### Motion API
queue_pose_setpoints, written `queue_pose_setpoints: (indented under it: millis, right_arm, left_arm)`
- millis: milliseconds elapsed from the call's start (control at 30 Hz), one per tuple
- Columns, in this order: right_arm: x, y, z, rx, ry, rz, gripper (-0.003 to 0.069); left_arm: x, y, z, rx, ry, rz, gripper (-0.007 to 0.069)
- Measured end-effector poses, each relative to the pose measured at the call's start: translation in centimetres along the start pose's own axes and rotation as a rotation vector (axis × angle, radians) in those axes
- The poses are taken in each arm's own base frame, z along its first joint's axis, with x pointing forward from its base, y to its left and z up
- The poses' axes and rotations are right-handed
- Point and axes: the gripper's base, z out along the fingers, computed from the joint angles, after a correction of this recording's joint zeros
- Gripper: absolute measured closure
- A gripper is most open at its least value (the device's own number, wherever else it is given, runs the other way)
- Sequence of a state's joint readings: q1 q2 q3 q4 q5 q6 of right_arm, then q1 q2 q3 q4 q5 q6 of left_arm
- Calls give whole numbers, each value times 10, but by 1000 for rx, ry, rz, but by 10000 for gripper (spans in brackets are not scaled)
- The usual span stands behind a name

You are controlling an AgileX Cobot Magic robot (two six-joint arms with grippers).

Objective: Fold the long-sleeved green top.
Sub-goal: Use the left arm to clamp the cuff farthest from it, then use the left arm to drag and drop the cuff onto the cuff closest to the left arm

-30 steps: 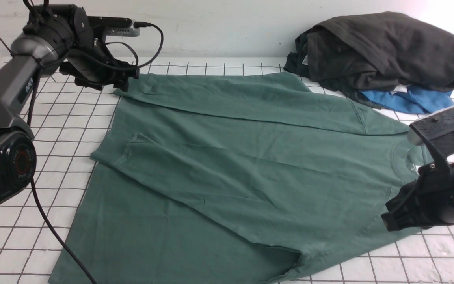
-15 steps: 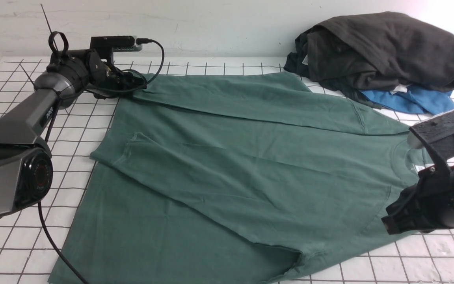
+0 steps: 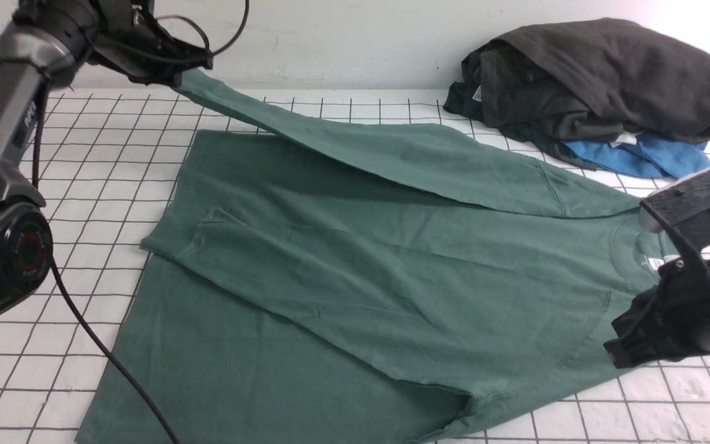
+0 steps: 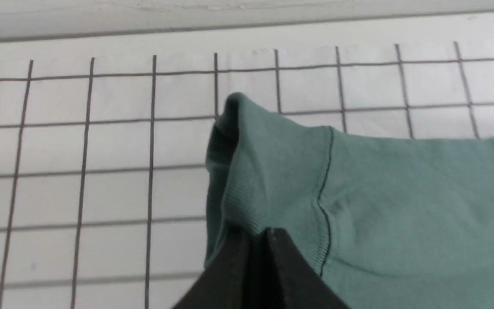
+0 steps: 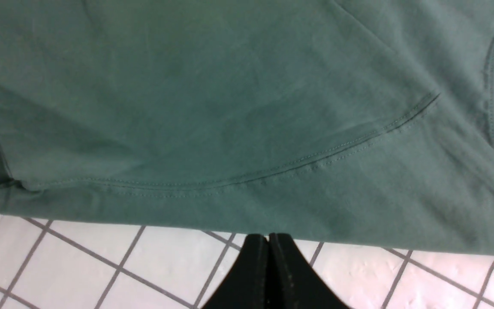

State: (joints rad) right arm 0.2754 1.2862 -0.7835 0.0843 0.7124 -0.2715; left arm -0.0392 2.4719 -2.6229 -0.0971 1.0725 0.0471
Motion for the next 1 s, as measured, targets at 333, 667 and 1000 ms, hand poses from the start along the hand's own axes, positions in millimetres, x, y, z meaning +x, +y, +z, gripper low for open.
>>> queue_pose_setpoints:
  millis: [333, 667, 1000]
  right_arm:
    - [-5, -4, 0, 42, -57, -37, 673]
    - [-6, -3, 0, 31, -62, -20, 673]
    - [-6, -1, 0, 10, -70, 15, 673]
  left_arm:
    - [46, -59, -2, 67, 337, 82, 609]
    - [3, -88, -145, 55, 76, 156, 609]
    - [123, -50, -74, -75, 519, 96, 604]
